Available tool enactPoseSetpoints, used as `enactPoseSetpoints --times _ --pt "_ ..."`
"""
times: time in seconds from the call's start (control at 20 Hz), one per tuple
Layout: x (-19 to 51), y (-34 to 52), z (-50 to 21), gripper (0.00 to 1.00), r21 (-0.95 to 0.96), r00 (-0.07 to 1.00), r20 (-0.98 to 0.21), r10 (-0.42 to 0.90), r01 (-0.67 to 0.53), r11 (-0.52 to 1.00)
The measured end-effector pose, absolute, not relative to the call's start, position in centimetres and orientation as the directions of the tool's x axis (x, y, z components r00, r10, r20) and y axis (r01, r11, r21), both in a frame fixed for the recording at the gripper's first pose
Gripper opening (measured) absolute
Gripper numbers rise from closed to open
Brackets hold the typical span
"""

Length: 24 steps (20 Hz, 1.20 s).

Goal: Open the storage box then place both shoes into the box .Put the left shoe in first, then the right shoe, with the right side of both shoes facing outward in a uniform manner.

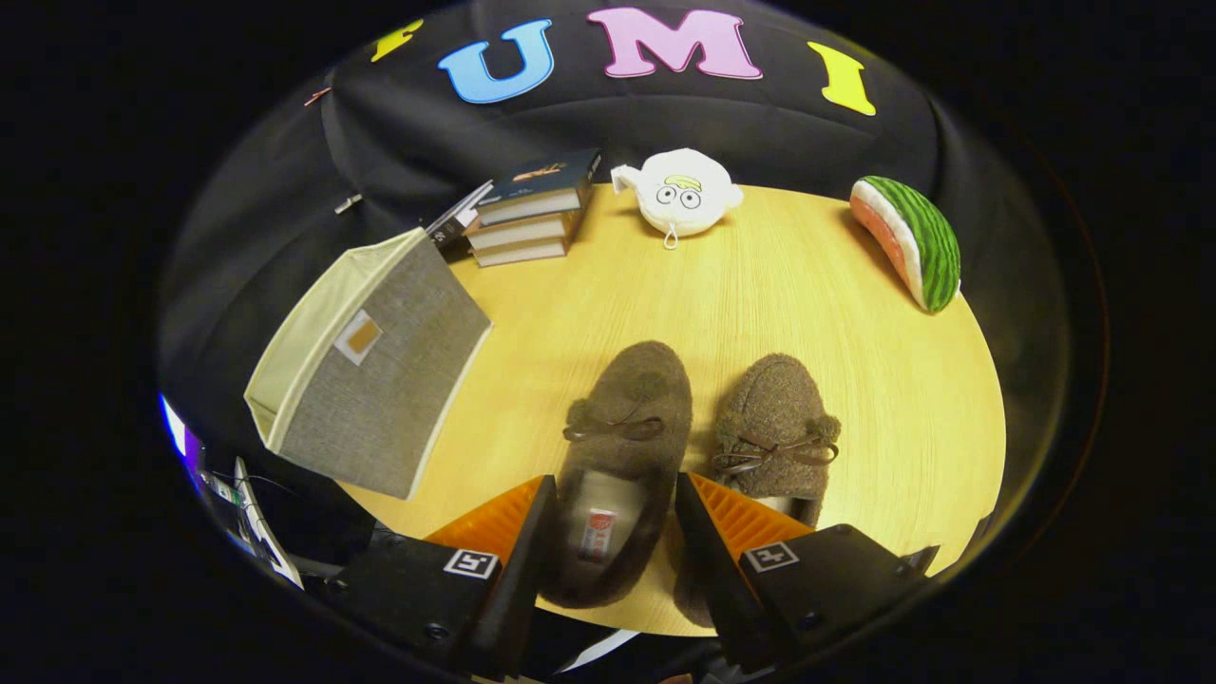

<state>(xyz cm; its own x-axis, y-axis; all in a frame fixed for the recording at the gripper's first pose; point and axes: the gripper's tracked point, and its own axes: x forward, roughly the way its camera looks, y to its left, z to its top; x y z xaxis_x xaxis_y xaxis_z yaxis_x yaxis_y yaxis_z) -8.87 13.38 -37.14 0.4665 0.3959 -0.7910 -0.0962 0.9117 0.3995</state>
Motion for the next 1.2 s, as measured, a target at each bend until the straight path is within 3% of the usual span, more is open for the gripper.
enactPoseSetpoints --times 0.2,0.3,0.55,0.7,1.2 --pt "-8.2 12.8 -40.4 0.73 0.282 0.430 -0.847 0.313 -0.137 0.950" --pt "-7.3 13.3 -41.2 0.59 0.255 0.433 -0.852 0.295 -0.149 0.955" --pt "-5.4 13.1 -42.4 0.52 0.190 0.448 -0.866 0.221 -0.112 0.975" --pt "-4.8 12.4 -42.6 0.11 0.198 0.441 -0.878 0.187 -0.022 0.980" --pt "-4.2 13.6 -34.3 0.07 0.348 0.450 -0.852 0.266 0.109 0.931"
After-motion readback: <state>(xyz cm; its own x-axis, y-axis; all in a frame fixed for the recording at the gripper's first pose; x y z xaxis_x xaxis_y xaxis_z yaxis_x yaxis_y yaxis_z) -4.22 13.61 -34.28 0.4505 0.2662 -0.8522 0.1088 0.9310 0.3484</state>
